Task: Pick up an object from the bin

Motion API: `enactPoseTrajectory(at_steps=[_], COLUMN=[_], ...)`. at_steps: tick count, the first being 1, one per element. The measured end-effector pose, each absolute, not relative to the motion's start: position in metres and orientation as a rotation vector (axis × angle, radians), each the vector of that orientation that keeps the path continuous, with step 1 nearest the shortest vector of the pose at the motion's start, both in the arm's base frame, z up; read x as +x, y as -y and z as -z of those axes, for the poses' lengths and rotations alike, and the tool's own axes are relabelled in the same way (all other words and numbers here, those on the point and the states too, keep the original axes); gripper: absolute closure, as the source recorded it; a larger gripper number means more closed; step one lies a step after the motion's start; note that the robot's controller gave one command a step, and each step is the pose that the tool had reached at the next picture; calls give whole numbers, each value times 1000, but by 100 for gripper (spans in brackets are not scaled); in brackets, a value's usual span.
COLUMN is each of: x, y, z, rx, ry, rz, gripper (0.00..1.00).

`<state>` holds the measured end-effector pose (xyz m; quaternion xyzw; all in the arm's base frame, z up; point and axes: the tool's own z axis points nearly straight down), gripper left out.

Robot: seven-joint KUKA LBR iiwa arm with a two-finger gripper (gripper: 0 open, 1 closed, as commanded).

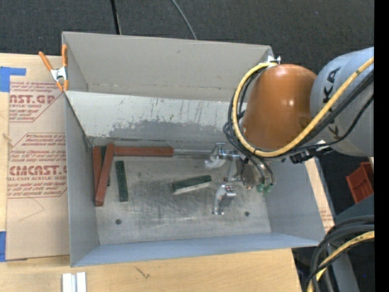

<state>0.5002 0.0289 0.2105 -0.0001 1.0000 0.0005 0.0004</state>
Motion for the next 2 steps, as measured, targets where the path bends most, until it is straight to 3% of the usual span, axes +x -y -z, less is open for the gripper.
enactPoseTrajectory(at_steps=[1, 2], x=[500, 515], y=[-29, -41], z=[-211, -168], rx=[0, -8], ry=[-3141, -3131], rz=[-2, -1], gripper=[0, 0])
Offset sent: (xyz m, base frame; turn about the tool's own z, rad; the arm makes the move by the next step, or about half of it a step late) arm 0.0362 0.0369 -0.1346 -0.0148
